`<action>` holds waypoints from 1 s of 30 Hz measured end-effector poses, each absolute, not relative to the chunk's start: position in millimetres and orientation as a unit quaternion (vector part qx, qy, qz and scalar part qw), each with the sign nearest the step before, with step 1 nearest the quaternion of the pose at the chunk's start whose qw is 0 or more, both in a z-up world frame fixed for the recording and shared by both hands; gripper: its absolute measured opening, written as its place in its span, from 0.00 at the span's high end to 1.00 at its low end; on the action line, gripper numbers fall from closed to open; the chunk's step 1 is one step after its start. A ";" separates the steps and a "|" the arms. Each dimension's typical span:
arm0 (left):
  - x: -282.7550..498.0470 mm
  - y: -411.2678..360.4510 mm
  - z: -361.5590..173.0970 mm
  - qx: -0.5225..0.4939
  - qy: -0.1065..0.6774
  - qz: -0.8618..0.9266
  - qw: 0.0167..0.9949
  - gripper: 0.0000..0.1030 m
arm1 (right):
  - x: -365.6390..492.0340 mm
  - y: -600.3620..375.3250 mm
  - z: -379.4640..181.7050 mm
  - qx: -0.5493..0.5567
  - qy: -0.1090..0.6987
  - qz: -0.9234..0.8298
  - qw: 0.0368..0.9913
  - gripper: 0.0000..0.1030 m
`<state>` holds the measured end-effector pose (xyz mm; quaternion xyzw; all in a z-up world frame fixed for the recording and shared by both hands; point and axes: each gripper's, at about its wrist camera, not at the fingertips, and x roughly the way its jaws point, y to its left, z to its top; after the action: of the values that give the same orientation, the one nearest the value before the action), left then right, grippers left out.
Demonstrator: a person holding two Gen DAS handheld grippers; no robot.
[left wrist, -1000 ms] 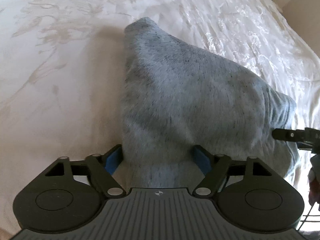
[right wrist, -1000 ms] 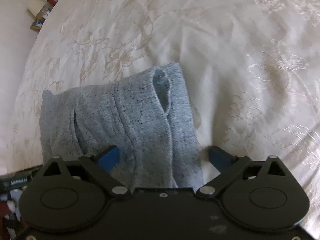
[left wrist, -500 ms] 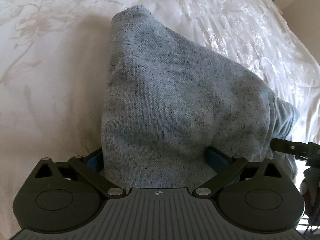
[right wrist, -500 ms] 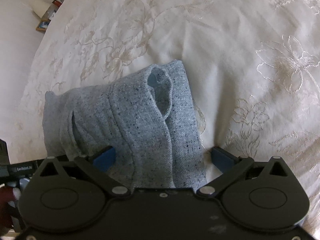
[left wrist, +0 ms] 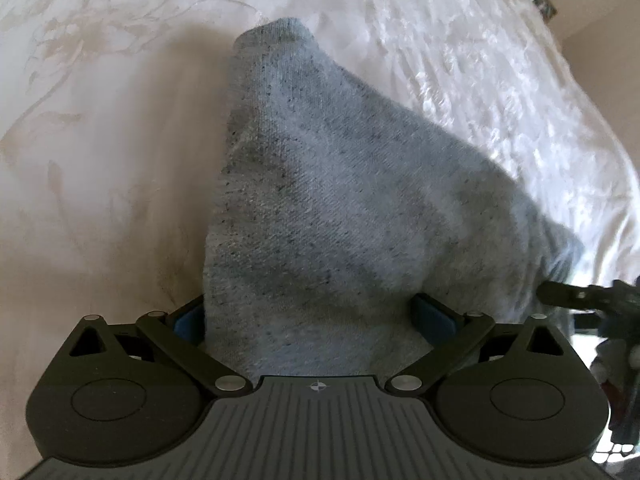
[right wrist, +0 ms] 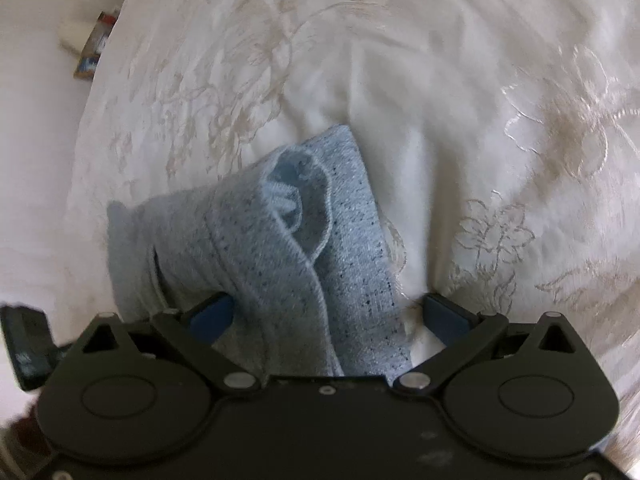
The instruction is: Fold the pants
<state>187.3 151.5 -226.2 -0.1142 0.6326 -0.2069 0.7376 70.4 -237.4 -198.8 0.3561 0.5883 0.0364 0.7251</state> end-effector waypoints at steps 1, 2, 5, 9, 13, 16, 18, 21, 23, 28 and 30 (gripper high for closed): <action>188.0 152.6 -224.6 -0.129 0.629 -0.216 0.736 0.22 | 70.7 -239.8 -197.6 0.366 0.587 0.039 0.721 0.10; 189.0 153.2 -223.4 -0.144 0.627 -0.226 0.731 0.32 | 70.7 -241.3 -195.4 0.375 0.584 0.051 0.718 0.31; 190.2 146.9 -221.1 -0.149 0.626 -0.229 0.731 0.40 | 69.3 -240.9 -194.1 0.413 0.573 0.088 0.702 0.60; 185.9 144.2 -210.8 -0.116 0.609 -0.229 0.750 0.75 | 66.6 -234.6 -183.1 0.419 0.554 0.087 0.714 0.69; 177.3 144.1 -176.4 -0.095 0.575 -0.247 0.774 0.80 | 61.3 -235.1 -152.5 0.429 0.521 0.100 0.731 0.72; 179.5 142.3 -147.4 -0.096 0.541 -0.259 0.794 0.80 | 64.2 -232.7 -122.7 0.429 0.496 0.125 0.745 0.73; 190.2 140.2 -130.2 -0.106 0.519 -0.260 0.807 0.80 | 70.2 -235.4 -106.8 0.431 0.478 0.133 0.754 0.73; 221.0 136.8 -112.7 -0.115 0.500 -0.266 0.816 0.80 | 90.7 -244.2 -87.9 0.448 0.448 0.136 0.762 0.73; 243.9 131.5 -104.4 -0.106 0.488 -0.272 0.822 0.80 | 111.5 -251.0 -79.6 0.448 0.436 0.136 0.769 0.73; 292.6 109.6 -99.2 -0.078 0.474 -0.280 0.831 0.79 | 164.4 -261.9 -69.9 0.438 0.419 0.135 0.784 0.72; 310.9 105.0 -108.8 -0.073 0.481 -0.273 0.830 0.77 | 184.8 -264.2 -72.6 0.429 0.419 0.126 0.790 0.69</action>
<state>310.9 105.0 -108.8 -0.0728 0.4806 -0.2728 0.8302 184.8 -264.2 -72.6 0.4289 0.4189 0.1255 0.7904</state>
